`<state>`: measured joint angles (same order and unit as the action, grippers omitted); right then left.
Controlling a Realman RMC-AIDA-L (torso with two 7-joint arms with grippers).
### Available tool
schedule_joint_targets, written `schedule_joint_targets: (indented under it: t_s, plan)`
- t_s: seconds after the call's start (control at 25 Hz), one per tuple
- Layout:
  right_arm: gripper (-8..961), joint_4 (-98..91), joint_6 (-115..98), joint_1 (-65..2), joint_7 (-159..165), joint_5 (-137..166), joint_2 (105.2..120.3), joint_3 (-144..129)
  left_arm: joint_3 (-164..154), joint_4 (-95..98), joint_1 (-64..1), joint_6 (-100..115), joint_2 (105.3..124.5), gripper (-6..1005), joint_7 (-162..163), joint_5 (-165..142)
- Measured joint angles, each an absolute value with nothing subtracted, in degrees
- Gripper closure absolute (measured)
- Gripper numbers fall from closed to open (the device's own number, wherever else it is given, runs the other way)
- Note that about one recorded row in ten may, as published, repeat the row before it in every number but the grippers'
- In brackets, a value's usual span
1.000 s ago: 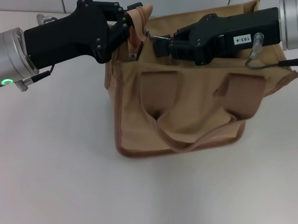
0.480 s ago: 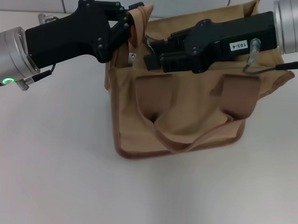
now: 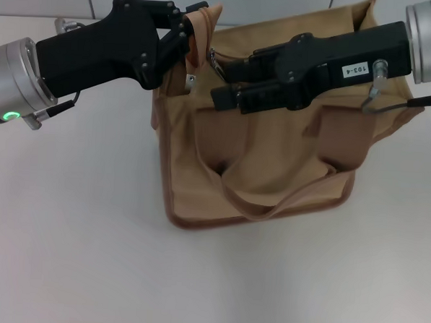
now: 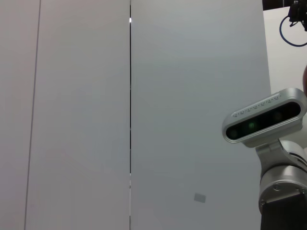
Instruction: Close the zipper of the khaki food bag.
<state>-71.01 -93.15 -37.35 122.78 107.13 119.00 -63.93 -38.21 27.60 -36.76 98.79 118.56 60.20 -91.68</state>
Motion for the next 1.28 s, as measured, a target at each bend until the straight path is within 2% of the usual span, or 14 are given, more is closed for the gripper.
schedule_joint_targets:
  t_s: [0.44,0.92,1.28]
  plan:
    - [360,-67.9,-97.0,-37.7,121.7,104.2,118.95,-63.2,-38.2,27.6,-36.7,99.1,118.56,980,60.2,-91.7]
    - [360,-70.3,-97.5,-34.3,119.5,104.7,118.74,-58.3,-38.0,27.6,-36.2,99.0,118.53,980,58.4,-91.7]
    - [373,-66.0,-94.7,-36.3,119.3,107.7,118.82,-58.7,-38.2,27.6,-36.6,99.7,118.47,979,57.6,-91.7]
